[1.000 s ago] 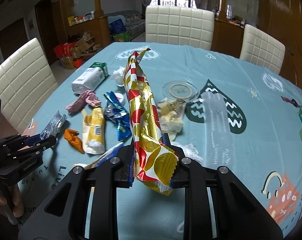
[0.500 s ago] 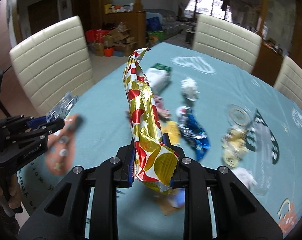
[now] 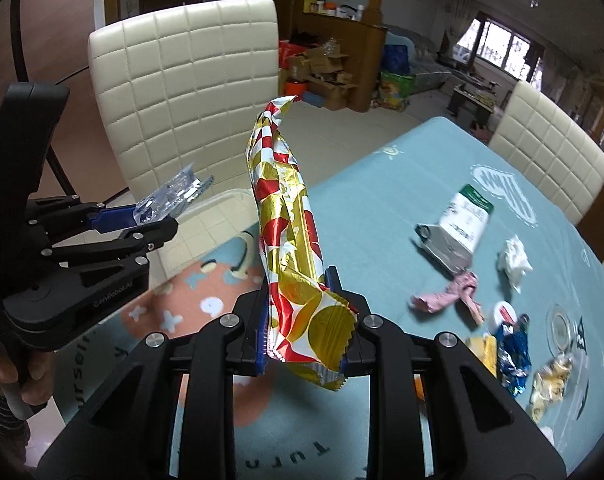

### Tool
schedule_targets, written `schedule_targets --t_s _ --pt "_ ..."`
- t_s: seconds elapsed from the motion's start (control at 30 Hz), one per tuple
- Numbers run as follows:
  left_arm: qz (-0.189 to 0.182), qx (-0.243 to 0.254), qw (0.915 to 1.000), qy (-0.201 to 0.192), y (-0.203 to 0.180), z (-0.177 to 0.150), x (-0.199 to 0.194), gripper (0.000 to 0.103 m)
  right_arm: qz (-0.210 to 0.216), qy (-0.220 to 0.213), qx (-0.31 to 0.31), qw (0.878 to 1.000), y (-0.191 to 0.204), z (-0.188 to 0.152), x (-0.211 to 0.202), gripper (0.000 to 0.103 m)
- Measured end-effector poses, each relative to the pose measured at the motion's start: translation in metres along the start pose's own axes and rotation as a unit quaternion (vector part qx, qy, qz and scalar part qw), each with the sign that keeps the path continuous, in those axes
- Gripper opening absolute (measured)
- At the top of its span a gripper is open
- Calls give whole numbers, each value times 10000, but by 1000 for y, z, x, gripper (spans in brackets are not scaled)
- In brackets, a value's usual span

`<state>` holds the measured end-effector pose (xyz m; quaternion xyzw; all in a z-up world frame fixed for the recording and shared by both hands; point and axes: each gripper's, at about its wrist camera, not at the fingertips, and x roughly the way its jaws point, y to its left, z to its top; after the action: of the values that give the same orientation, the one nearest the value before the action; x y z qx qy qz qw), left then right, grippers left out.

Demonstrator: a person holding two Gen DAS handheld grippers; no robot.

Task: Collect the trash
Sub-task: 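Carry both items to the clear bin and release them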

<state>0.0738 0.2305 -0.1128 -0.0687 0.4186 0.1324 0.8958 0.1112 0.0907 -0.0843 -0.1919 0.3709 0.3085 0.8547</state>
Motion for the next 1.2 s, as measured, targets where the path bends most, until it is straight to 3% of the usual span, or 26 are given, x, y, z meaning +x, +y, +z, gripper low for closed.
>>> schedule_targets --t_s 0.03,0.1,0.13,0.53,0.93,0.97,1.0,1.03,1.07,1.2 --pt "21 -53 10000 -2 3 0 2 40 20 22 -14 10000 3 2 4 26" --pt "209 -172 9996 -30 9 1 4 79 26 57 -28 10000 2 5 9 26" --pt "354 -273 9989 -101 13 2 4 84 31 81 -26 10000 1 5 13 26" --pt "447 -462 9979 -116 37 -13 -3 85 247 271 -129 9992 18 10 30 26" --pt "707 -692 9949 -180 56 -21 -18 86 602 116 -348 9975 41 20 32 28" --pt "726 -717 9946 -211 58 -21 -21 85 604 101 -342 9975 42 21 32 31" --pt "748 -737 9942 -242 60 -20 -24 86 596 106 -313 9977 41 22 34 42" --pt "761 -743 9940 -257 61 -20 -25 86 615 136 -272 9976 40 23 36 55" --pt "786 -744 9937 -277 63 -20 -27 86 641 155 -165 9977 37 24 37 75" --pt "840 -739 9933 -287 64 -21 -30 86 437 -100 -88 9990 32 24 30 79"
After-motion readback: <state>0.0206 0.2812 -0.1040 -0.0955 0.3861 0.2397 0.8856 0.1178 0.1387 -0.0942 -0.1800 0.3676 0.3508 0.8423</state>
